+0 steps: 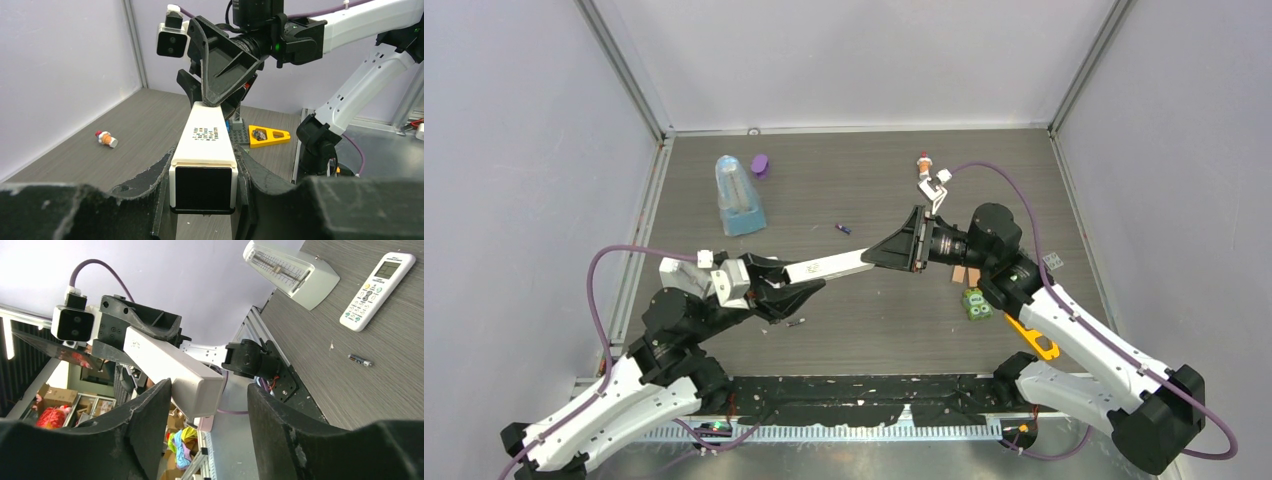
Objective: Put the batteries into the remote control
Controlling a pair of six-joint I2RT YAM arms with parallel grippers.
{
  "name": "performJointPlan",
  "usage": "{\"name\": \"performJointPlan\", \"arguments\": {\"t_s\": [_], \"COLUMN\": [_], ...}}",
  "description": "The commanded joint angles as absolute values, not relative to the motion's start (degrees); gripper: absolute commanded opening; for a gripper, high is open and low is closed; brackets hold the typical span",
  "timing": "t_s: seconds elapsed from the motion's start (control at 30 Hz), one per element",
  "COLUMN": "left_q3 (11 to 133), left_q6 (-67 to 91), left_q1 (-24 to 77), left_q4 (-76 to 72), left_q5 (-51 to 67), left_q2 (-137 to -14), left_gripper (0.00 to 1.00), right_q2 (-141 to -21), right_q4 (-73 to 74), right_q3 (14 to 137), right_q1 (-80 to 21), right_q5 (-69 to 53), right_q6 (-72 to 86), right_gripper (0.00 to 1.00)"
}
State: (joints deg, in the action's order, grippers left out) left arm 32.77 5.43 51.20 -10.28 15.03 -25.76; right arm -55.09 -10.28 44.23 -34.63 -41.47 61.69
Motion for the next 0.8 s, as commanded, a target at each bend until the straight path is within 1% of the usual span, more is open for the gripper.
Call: {"name": "performJointPlan", "arguments": {"t_s": [0.0, 0.07, 0.3, 0.47, 0.53, 0.6, 0.67, 0.77], "left_q3": [36.87, 36.99, 38.16, 38.42, 38.48, 38.58, 38.63, 38.51], "left_q6": [2.78, 2.2, 0.22, -1.38, -1.32, -1.31, -1.32, -1.49], "left_q1": [50.89, 50.89, 50.89, 50.89, 50.93, 50.91, 50.89, 50.89], "left_q4": [-12.09, -11.3, -7.06, -5.93, -5.98, -5.94, -5.82, -5.61], "left_q5": [15.39, 15.55, 15.92, 14.93, 15.03, 15.26, 15.26, 15.21], "left_q2": [-25.94, -26.3, -27.57, -28.08, -28.55, -28.99, -29.24, -29.61], "left_gripper": [0.0, 0.0, 0.0, 0.0, 0.0, 0.0, 0.0, 0.0], "right_q2": [-53.88, -53.72, -53.24, -52.73, -52.72, -52.9, -53.07, -53.09], "right_q4": [-6.49, -6.27, -1.46, 3.84, 4.29, 4.56, 4.91, 5.27], "right_q3": [46.71, 46.8, 48.93, 51.0, 51.33, 51.53, 51.91, 52.3], "right_q1": [-34.36, -34.36, -34.37, -34.36, -34.37, -34.37, -34.34, -34.36], "right_q5": [-40.95, -40.96, -39.39, -38.39, -38.33, -38.35, -38.4, -38.14], "right_q6": [57.68, 57.32, 54.19, 51.97, 51.86, 52.11, 52.17, 52.14], "right_gripper": [0.63, 0.64, 0.52, 0.51, 0.48, 0.4, 0.36, 0.31]}}
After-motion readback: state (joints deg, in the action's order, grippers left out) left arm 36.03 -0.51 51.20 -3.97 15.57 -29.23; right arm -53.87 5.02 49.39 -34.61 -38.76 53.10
